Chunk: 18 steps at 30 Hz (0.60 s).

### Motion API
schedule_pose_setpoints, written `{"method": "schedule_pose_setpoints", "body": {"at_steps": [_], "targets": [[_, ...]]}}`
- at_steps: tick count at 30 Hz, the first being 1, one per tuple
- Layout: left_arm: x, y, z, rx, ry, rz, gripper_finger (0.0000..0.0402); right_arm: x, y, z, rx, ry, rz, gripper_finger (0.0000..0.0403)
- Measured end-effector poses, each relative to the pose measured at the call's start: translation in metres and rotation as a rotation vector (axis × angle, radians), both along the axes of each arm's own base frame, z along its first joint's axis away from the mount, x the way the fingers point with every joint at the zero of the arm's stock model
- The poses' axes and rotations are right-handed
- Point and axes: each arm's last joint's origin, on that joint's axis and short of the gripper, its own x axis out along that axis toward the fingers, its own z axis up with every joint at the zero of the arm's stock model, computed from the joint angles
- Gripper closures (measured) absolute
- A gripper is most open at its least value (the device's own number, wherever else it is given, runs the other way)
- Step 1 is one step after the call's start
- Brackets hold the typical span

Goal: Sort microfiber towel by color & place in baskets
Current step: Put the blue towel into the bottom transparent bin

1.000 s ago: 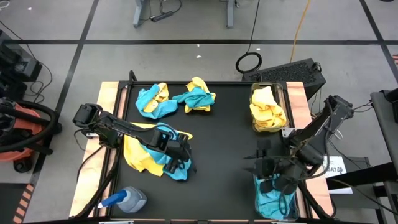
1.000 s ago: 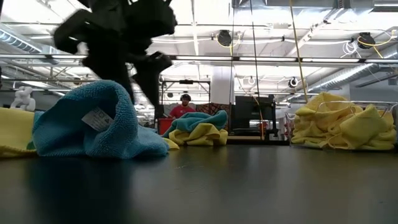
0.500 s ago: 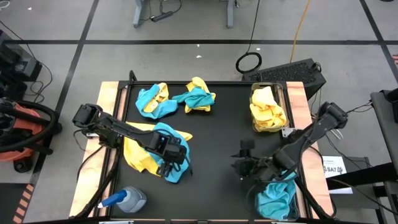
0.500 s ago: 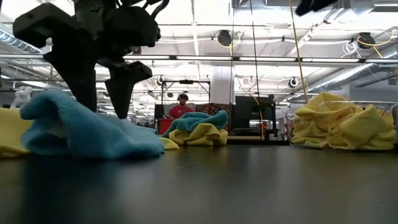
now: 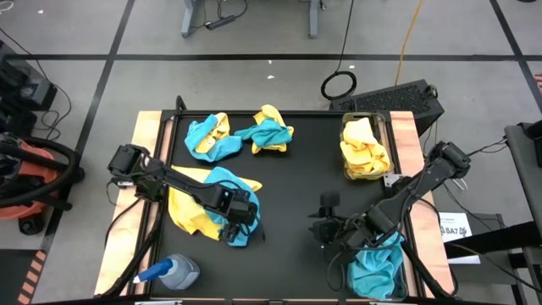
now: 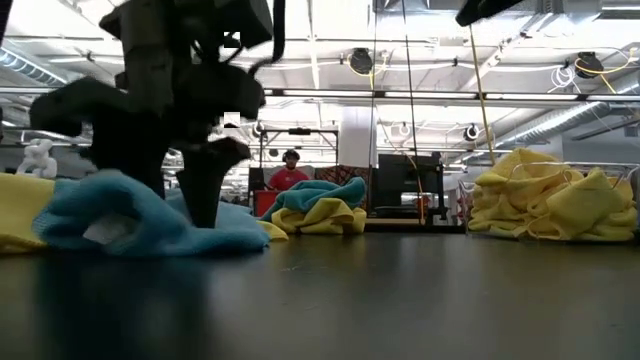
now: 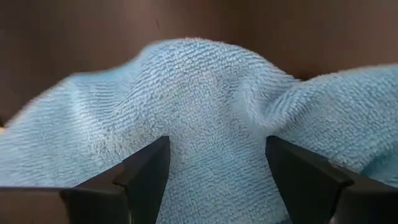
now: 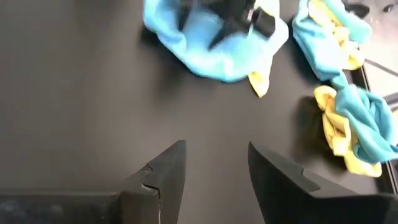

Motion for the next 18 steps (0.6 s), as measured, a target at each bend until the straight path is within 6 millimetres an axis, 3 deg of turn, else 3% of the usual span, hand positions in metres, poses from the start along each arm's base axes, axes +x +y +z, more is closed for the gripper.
{"method": "schedule_pose_setpoints", "body": {"at_steps": [8, 12, 18], "targets": [[0.006, -0.002, -0.018, 0.002, 0.039, -0.008, 0.0157, 0.002, 0.001, 0.001, -0.007, -0.016, 0.023, 0.0239], [0.008, -0.003, -0.015, 0.000, 0.012, -0.028, 0.0206, 0.002, 0.001, 0.001, -0.010, -0.015, 0.027, 0.0239], [0.013, -0.004, -0.011, 0.004, -0.019, -0.067, 0.0312, 0.002, 0.001, 0.002, -0.017, -0.021, 0.032, 0.0239]]}}
